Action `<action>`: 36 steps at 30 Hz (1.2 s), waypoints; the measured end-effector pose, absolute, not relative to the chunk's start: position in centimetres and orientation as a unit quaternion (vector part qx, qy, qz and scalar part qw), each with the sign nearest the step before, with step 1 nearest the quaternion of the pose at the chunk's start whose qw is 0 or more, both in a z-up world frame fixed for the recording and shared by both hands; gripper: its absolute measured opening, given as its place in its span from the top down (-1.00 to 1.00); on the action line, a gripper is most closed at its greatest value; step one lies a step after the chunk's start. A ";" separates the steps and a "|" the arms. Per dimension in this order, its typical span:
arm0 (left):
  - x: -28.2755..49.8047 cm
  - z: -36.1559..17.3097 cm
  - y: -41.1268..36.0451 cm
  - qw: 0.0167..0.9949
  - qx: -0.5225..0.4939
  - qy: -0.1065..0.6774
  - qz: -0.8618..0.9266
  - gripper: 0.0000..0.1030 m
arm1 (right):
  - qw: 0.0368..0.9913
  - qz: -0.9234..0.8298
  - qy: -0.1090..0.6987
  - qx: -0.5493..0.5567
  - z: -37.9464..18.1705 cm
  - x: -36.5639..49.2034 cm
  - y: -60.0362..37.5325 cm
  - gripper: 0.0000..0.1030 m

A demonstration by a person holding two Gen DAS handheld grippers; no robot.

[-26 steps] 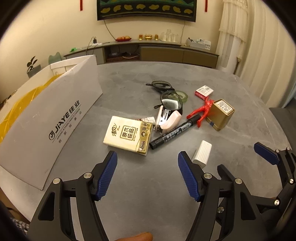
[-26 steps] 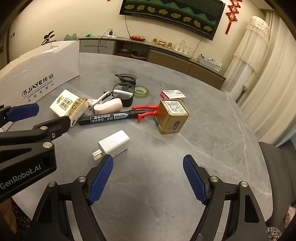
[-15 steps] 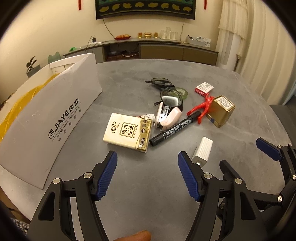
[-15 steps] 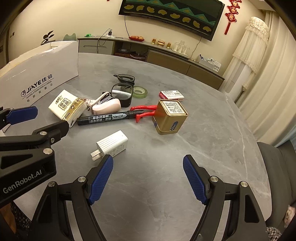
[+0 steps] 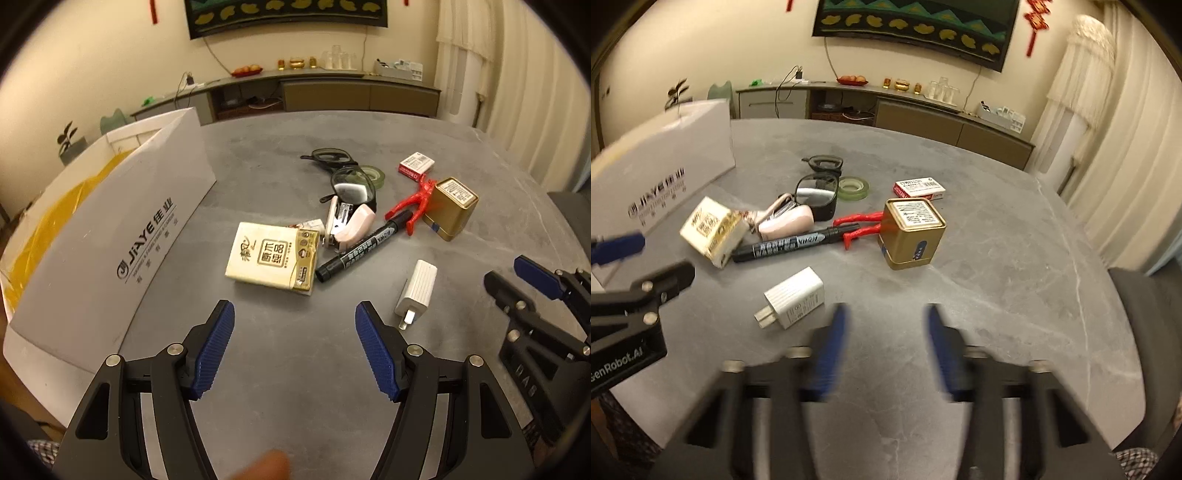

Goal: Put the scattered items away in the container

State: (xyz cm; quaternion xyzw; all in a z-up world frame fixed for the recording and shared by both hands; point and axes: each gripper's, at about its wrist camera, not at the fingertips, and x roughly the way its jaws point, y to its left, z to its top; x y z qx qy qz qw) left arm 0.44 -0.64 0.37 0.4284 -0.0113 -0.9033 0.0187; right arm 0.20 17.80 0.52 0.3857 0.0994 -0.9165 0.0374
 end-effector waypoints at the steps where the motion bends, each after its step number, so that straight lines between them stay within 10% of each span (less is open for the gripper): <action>1: 0.4 0.3 -0.8 0.017 0.433 -0.004 -0.901 -0.32 | 0.040 -0.919 0.091 0.382 0.8 0.3 18.0 0.36; 4: 0.5 -0.1 -1.2 0.002 0.450 0.013 -0.893 0.92 | 0.053 -0.924 0.077 0.370 1.5 0.6 18.2 0.60; 19: 0.6 0.2 -1.5 -0.013 0.439 0.010 -0.899 0.90 | 0.146 -0.906 0.010 0.396 1.3 1.0 17.4 0.90; 23: 0.4 -0.3 -1.6 -0.012 0.446 0.008 -0.895 0.62 | 0.142 -0.902 0.015 0.406 0.7 0.7 17.0 0.77; 26: 0.3 -0.4 -1.6 -0.013 0.446 0.005 -0.895 0.19 | 0.136 -0.901 0.007 0.413 0.5 0.5 17.1 0.24; 36: -0.1 -0.1 -2.4 0.006 0.446 -0.013 -0.895 0.11 | 0.146 -0.888 -0.002 0.437 -0.5 -0.2 16.1 0.00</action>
